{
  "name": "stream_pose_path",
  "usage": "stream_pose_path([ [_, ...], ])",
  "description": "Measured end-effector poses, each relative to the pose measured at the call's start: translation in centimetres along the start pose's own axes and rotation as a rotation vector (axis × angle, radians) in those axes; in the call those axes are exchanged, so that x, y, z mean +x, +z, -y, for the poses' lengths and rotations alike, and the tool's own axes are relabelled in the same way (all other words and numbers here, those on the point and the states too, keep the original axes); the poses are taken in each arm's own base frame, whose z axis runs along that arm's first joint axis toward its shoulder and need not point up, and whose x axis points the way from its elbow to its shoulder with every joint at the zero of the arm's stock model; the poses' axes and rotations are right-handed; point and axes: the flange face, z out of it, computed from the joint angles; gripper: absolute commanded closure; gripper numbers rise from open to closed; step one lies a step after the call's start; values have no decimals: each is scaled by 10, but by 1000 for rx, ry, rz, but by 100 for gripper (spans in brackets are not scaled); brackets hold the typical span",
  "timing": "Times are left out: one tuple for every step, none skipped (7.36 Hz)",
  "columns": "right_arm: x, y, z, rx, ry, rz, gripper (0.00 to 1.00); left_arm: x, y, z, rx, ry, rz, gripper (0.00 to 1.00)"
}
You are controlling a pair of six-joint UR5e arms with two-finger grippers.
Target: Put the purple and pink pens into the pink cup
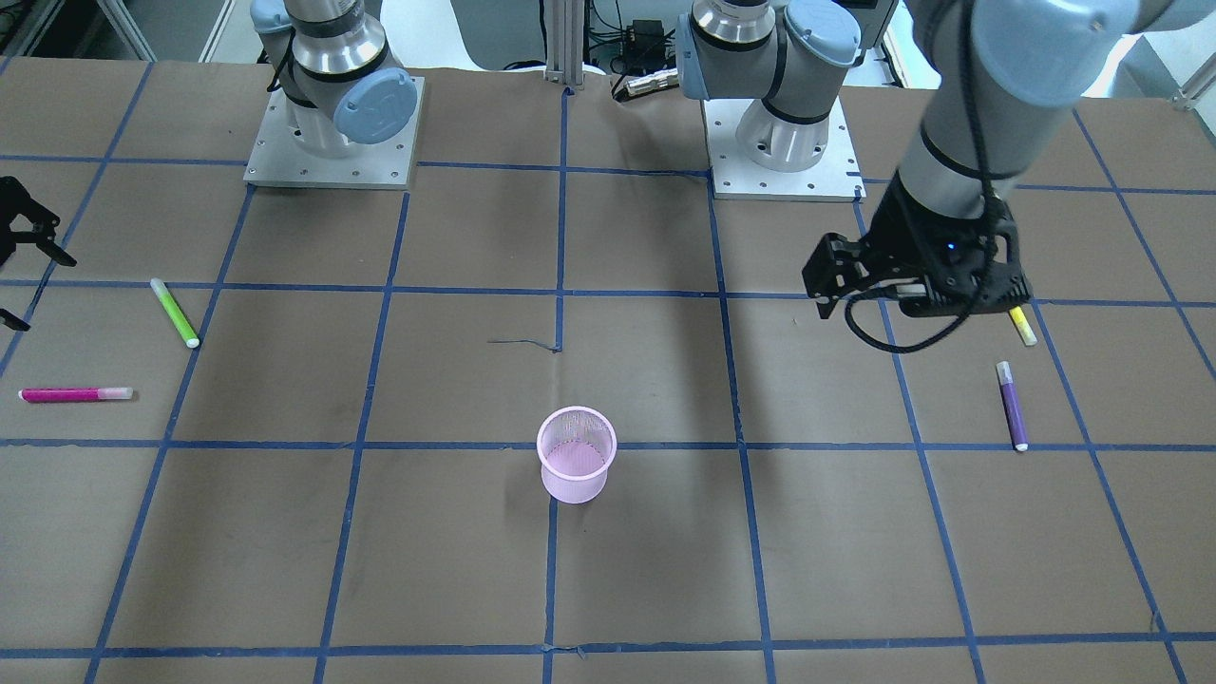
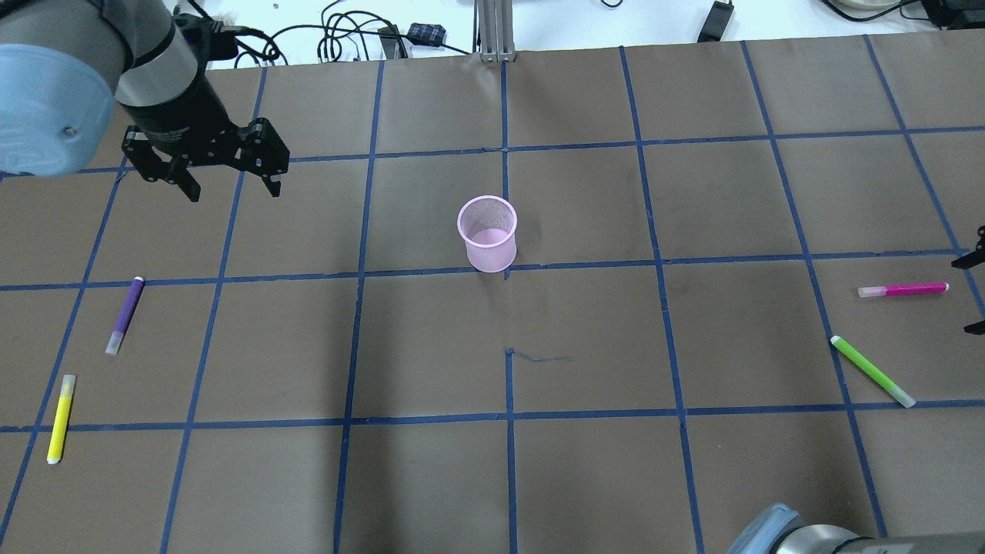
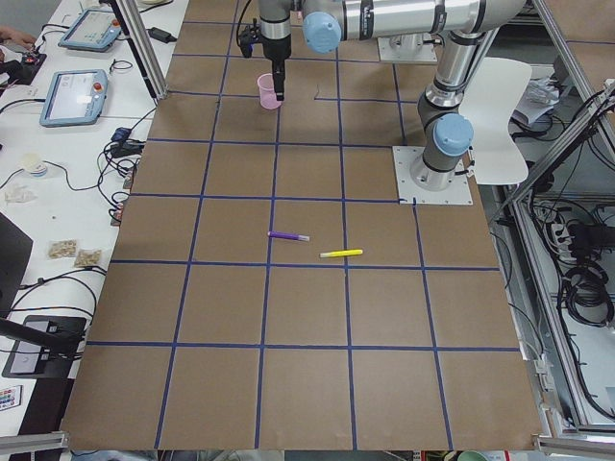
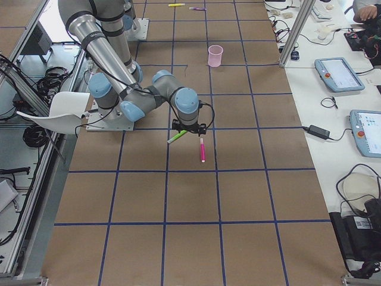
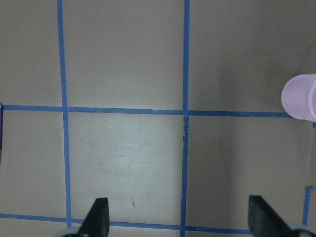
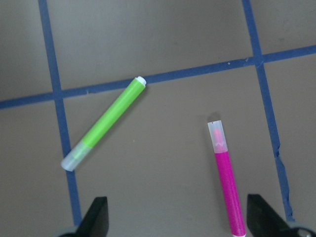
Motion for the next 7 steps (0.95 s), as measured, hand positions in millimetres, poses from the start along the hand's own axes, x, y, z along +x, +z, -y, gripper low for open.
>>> stream_pose_path([
  [9,22,-28,50,-117,-22,4,-38,24,10,-42,18,-12,0],
  [25,37,-52,89,-214,-38,4,-74,49,18,-77,49,-29,0],
  [38,51,-72,131,-270,-28,4,-106,72,26,-98,90,-46,0],
  [46,66,-85,184,-295,4,4,-136,96,35,-101,128,-56,0],
  [48,79,-92,227,-321,32,5,-162,125,49,-93,173,-58,0],
  [49,86,-95,249,-345,44,11,-184,157,61,-102,210,-64,0],
  [50,88,-96,257,-357,45,18,-202,189,70,-125,223,-62,0],
])
